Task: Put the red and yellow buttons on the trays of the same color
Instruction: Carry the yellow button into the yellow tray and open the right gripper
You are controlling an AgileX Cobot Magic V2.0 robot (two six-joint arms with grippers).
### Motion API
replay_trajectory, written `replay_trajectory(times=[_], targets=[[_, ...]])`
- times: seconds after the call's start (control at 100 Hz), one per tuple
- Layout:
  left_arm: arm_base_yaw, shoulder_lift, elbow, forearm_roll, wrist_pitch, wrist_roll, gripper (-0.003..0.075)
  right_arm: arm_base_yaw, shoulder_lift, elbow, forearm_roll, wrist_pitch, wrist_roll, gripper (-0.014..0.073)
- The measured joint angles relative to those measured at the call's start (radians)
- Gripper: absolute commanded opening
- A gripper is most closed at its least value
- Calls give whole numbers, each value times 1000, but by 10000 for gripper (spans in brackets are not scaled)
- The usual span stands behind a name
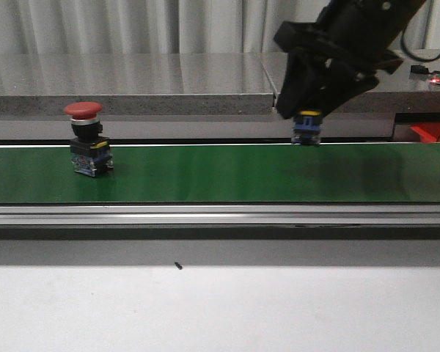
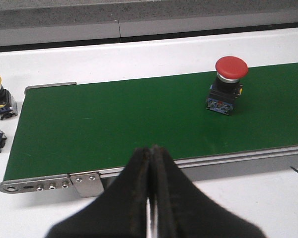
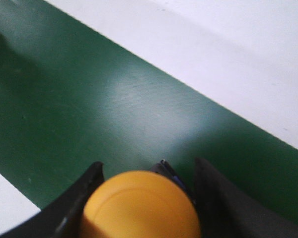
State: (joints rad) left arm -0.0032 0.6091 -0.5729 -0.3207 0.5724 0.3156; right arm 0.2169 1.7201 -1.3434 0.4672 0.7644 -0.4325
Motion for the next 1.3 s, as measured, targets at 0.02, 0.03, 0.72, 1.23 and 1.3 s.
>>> replay_trajectory(times=[0.02,0.03,0.72,1.23,1.3], targets=[[0,0,0,0,0,0,-20,-13,-10,0,-13,10,7,190],[0,0,0,0,0,0,-20,-17,-13,0,-18,13,13,190],[0,0,0,-1,0,0,-20,-765,-121,0,-110,106,120,190],[0,0,0,-1,0,0,-20,-977,-76,198,3,-6,77,191],[0,0,0,-1,0,0,-20,-977,-48,216,30,-24,53,191]])
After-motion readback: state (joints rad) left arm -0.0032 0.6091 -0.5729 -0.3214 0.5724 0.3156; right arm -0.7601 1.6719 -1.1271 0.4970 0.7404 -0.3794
